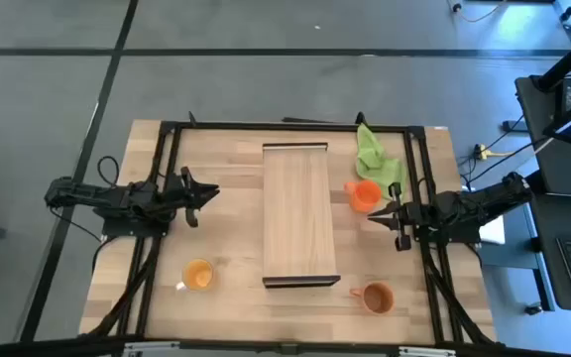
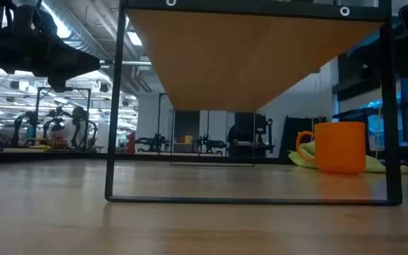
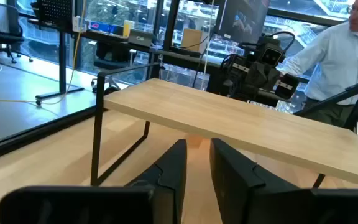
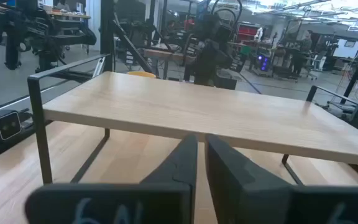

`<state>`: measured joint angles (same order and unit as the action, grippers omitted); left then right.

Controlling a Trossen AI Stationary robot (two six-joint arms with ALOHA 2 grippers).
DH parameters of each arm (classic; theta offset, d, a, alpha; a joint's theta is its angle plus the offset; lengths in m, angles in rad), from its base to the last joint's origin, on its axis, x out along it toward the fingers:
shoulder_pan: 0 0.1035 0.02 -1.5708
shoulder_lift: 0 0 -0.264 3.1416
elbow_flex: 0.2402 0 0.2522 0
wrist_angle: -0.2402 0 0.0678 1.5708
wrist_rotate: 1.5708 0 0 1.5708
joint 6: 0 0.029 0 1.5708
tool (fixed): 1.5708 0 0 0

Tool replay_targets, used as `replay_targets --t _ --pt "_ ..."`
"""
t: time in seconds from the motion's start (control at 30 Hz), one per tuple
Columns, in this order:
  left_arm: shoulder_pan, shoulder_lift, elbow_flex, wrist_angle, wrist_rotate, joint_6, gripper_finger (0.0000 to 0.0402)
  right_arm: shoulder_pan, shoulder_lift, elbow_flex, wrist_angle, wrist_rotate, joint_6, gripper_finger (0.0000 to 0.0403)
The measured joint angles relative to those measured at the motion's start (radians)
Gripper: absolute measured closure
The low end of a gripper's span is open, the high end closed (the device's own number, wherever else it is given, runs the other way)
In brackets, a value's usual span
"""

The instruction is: Stack small to large cups/mugs on shelf

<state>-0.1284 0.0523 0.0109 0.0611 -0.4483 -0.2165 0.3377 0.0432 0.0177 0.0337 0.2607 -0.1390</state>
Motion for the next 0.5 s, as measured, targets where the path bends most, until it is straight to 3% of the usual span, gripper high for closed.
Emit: replay_targets --t 0.5 --pt "0.000 0.000 0.000 0.000 0.000 0.000 0.0339 0.000 0.000 0.000 0.000 0.000 0.000 0.0368"
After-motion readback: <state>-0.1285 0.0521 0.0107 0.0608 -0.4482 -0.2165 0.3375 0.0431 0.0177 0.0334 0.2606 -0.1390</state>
